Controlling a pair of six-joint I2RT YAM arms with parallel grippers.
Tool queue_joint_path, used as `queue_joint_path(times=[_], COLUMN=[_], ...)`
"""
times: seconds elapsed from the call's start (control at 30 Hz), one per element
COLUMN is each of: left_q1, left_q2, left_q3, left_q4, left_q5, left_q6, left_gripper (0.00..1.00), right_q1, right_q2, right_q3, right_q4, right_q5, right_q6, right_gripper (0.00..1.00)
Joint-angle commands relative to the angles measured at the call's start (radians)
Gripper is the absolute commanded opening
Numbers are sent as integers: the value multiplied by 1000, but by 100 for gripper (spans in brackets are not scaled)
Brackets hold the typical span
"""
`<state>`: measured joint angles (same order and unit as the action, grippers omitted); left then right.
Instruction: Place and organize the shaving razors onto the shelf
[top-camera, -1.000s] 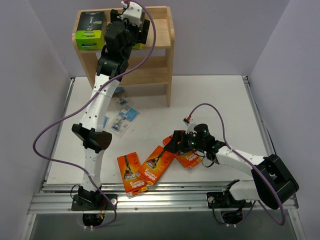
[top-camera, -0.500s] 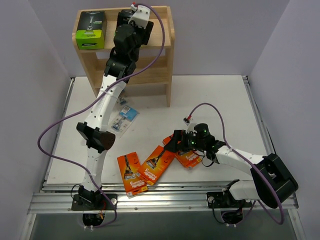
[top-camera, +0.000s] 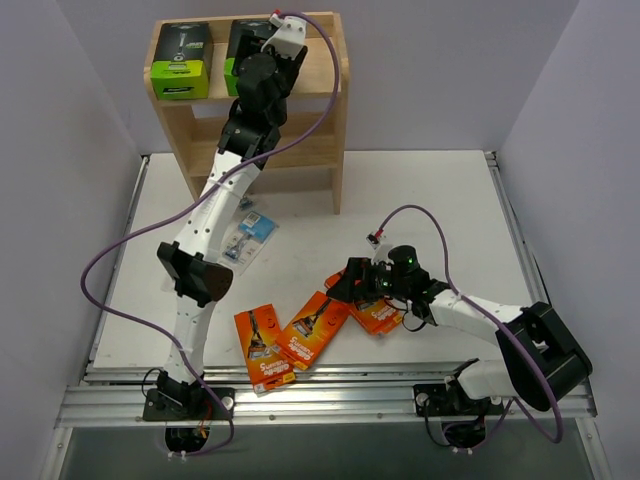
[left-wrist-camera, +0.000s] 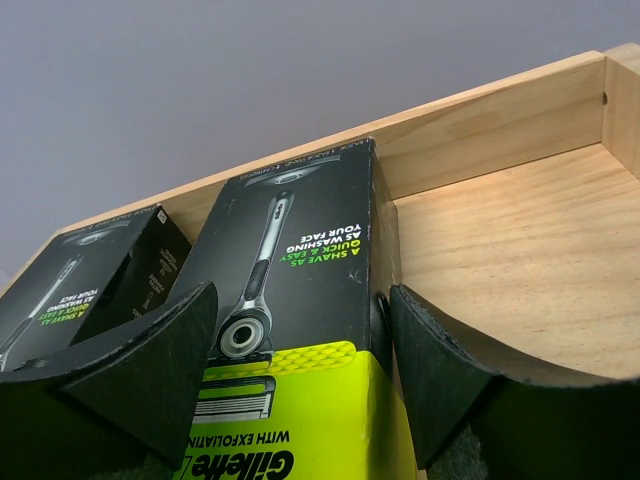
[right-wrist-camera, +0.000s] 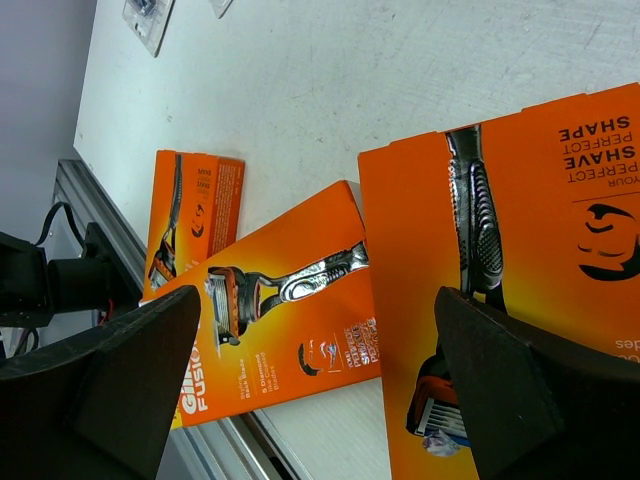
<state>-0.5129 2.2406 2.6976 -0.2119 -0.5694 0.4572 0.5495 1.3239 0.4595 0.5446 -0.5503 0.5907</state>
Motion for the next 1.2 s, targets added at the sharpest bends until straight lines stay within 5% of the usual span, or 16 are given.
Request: queue_joint_path(times=[0.0, 1.17], left_q1=[40, 116], left_q2=[-27, -133], left_q3=[-18, -173], left_q4=[-20, 23], left_q5=[-78, -92], left_q6=[9, -5], left_gripper=[78, 85], right_q1=[-2, 0], right_q2=[23, 83], right_q3=[-4, -5], right_q4=[-5, 57], right_q5=[-25, -31], right_q6=[8, 49], right_gripper=[100, 100])
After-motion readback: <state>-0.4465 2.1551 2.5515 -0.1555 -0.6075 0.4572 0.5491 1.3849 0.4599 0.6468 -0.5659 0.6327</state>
